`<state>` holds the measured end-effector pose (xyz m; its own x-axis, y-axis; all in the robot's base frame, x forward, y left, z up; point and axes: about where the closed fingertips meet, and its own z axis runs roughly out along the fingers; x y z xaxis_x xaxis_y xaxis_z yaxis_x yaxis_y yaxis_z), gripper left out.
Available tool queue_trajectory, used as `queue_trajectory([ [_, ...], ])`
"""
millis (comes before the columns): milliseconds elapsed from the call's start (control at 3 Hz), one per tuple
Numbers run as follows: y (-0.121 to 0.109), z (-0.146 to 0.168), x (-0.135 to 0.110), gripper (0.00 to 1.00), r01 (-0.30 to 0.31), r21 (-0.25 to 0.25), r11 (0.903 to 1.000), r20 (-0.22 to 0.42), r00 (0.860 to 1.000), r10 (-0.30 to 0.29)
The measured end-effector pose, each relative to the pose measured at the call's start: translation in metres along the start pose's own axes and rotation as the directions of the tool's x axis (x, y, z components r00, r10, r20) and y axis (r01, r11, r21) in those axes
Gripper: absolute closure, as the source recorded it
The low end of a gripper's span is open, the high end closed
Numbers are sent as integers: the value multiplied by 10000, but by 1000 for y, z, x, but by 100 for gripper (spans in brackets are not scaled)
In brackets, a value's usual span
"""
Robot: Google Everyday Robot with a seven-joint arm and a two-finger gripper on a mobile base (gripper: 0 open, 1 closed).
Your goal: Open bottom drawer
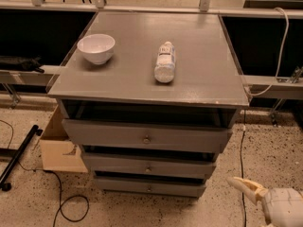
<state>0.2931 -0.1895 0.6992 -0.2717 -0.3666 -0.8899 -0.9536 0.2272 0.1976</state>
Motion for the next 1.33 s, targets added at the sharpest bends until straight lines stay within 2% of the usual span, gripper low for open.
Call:
queue_trajectory([
  [333, -16, 21, 17, 0, -247, 283, 9993, -673, 9974, 266],
  [667, -33, 36, 41, 0, -525, 669, 9964, -906, 9942, 585],
  [1000, -58, 57, 111, 0, -1238, 897, 9882, -998, 9861, 1326],
  [1333, -58, 57, 111, 0, -1240, 897, 9882, -998, 9861, 1328],
])
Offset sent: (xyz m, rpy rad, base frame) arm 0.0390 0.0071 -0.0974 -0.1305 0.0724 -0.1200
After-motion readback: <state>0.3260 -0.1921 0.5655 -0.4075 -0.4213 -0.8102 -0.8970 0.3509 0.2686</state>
